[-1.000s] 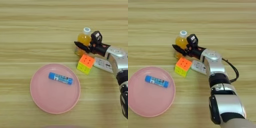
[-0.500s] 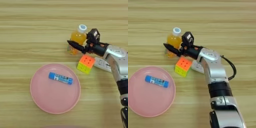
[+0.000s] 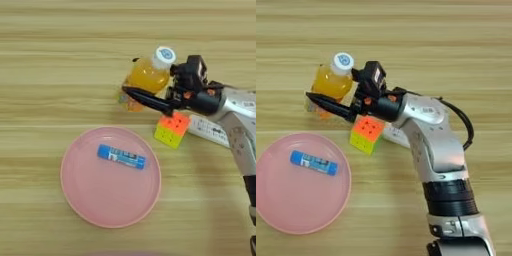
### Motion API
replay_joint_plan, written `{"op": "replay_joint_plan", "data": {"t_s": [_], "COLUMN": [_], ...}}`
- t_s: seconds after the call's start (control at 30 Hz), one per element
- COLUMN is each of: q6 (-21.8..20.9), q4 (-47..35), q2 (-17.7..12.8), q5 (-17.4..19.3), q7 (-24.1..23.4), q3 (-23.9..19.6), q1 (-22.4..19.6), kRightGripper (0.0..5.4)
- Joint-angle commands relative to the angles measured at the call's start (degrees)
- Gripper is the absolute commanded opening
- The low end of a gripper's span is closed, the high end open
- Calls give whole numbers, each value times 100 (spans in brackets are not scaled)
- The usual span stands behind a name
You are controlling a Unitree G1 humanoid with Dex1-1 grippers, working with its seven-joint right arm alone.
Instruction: Move the objects on the table
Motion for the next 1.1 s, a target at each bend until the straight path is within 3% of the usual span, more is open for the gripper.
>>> {"op": "replay_joint_plan", "data": {"t_s": [0.03, 0.43, 1.1], "q6": [-85, -172, -967], "q4": [-543, -768, -138], "q2": [-212, -478, -480], "q5": [325, 424, -435], "q7": [115, 851, 1356], "q3": [-18, 331, 1320], "q1": [-137, 372, 809], "kRightGripper": [339, 339, 339]}}
